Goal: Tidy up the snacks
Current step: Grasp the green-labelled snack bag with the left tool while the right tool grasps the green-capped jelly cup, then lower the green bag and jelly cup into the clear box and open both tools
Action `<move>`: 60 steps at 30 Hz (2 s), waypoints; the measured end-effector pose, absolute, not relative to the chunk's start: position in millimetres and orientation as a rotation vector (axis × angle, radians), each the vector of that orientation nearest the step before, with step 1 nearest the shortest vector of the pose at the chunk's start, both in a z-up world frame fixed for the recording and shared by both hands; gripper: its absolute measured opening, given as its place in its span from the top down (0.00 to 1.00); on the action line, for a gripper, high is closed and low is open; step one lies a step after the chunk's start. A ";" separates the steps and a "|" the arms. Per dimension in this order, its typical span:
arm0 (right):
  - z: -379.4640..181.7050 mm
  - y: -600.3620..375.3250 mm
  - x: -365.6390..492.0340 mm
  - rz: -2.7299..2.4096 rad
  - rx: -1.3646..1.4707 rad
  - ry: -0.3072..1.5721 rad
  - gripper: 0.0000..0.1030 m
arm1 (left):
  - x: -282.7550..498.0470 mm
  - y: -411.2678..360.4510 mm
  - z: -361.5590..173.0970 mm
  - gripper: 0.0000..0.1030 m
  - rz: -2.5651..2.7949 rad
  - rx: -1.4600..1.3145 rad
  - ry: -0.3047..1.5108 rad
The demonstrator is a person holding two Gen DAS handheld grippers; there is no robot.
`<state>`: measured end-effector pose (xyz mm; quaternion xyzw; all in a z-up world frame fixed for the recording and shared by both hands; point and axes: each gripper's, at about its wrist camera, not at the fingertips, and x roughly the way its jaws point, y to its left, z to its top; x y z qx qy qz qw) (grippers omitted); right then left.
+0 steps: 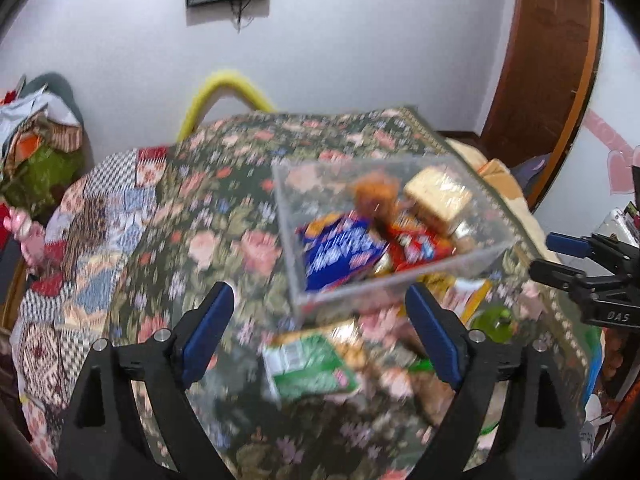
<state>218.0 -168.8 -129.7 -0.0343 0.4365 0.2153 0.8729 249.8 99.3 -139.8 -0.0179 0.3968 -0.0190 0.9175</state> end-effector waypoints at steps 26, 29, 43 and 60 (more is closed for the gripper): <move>-202.3 -158.4 205.7 0.480 -0.050 1.092 0.48 | 246.6 118.4 -227.9 0.39 -0.073 -0.182 0.972; -201.5 -155.7 201.7 0.486 -0.056 1.076 0.52 | 244.3 121.4 -226.5 0.44 -0.075 -0.198 0.966; -183.2 -178.2 203.1 0.431 -0.039 1.035 0.55 | 229.2 124.6 -200.8 0.51 -0.074 -0.199 0.917; -124.9 -173.1 228.2 0.435 -0.024 0.858 0.55 | 257.4 113.5 -132.7 0.51 -0.080 -0.141 0.753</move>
